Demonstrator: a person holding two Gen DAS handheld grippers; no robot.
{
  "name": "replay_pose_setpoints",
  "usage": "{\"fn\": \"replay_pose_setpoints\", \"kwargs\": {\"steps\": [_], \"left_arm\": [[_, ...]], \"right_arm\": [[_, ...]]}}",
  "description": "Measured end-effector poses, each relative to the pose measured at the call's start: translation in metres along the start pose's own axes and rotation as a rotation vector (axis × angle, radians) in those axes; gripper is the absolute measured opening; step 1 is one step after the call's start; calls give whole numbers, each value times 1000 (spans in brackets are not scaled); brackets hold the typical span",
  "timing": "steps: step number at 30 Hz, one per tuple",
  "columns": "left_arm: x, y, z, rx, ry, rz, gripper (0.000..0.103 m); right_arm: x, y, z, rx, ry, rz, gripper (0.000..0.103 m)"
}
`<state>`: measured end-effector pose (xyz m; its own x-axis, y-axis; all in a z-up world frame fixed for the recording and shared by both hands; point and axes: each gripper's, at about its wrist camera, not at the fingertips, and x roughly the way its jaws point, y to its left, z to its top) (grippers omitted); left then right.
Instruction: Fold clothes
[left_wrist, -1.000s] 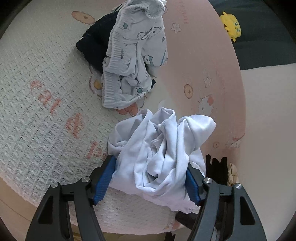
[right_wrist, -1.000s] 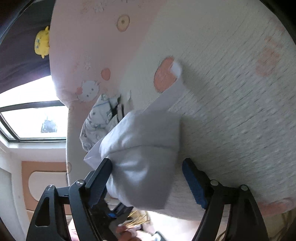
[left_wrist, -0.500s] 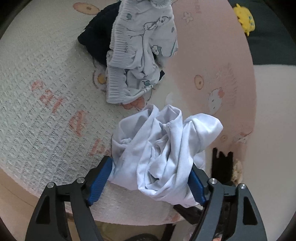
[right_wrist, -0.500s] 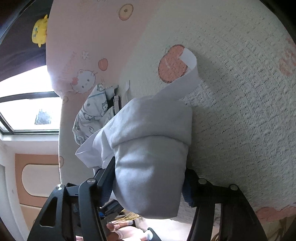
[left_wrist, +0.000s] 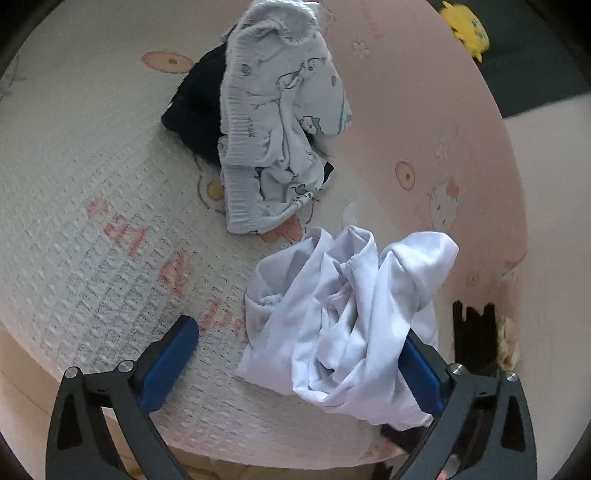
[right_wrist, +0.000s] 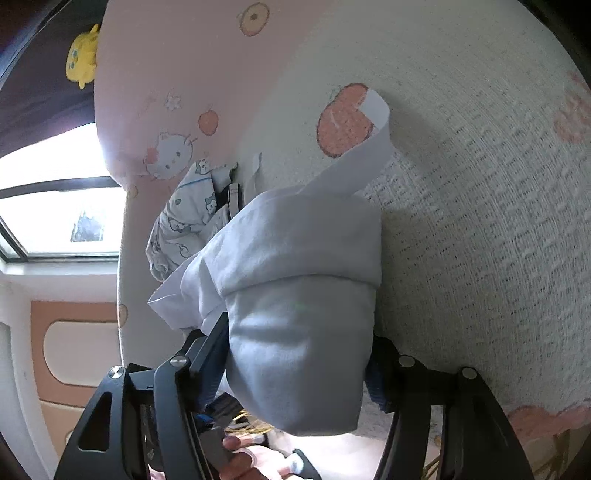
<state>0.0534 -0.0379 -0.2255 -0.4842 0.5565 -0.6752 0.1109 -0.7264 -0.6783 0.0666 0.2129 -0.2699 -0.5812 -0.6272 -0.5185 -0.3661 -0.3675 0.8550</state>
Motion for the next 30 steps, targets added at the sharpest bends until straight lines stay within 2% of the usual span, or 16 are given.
{"fn": "replay_pose_setpoints", "kwargs": {"steps": [1,3,7,8,9,12,17,21,24,30], "left_arm": [[1,0,-1,-15,18,-29,102],[10,3,-4,-76,88,-132,101],[14,-3,-6,-53,55,-110,100],[14,-2,-6,-53,48,-108,95],[14,1,-5,-66,43,-114,83],[16,8,-1,-99,44,-147,68],[29,-10,-9,-47,32,-157,59],[37,-17,-8,-31,34,-208,57],[46,-43,-3,-10,36,-270,57],[41,-109,13,114,45,-348,57]], "right_arm": [[0,0,0,2,-3,2,63],[1,0,0,10,-3,4,64],[2,-3,3,42,2,24,65],[2,-4,3,49,3,30,65],[2,-5,4,57,3,36,65],[2,-5,5,49,-8,39,63],[-1,0,6,-6,-44,25,56],[-20,13,10,-99,-95,-7,54],[-38,28,15,-165,-132,-23,54],[-99,66,26,-275,-224,-27,54]]}}
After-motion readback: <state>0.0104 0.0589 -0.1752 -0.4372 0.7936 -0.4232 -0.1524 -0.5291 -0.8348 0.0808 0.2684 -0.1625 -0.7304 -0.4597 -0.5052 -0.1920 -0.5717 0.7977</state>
